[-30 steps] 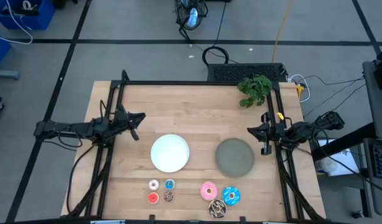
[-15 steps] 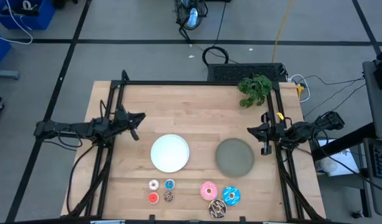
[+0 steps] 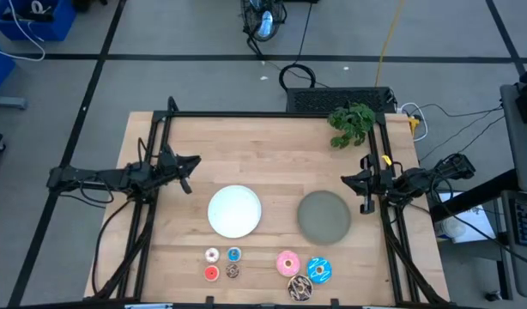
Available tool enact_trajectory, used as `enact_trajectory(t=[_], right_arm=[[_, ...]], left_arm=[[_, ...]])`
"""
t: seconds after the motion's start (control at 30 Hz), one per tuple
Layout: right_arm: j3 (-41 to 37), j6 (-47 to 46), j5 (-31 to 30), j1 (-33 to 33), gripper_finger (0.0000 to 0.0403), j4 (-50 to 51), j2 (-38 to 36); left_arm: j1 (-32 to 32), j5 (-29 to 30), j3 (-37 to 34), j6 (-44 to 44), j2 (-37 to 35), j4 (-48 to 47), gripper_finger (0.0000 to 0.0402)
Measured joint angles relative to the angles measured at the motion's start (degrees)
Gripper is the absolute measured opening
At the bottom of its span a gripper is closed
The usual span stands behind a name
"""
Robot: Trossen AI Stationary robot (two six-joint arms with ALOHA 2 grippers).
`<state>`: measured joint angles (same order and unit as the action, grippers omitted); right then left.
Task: Pick & Place donuts
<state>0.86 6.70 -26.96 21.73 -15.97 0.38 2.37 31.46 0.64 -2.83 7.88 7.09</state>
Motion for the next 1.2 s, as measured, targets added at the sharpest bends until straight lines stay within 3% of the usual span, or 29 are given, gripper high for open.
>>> enact_trajectory(t=[1.0,1.13,1.2], right_arm=[[-0.02,0.0,0.0,0.0,0.0,-0.27,0.0],[-0.02,2.41,0.0,-0.02,0.0,-0.24,0.0],[-0.02,4.34,-0.02,-0.01,0.0,0.73,0.0]], left_arm=[[0.02,-0.12,0.0,-2.3,-0.02,3.85,0.0044],[0.0,-0.75,0.02,1.96,-0.04,11.04,0.0044],[0.2,-4.16,1.16,6.22,0.23,11.39,0.0044]])
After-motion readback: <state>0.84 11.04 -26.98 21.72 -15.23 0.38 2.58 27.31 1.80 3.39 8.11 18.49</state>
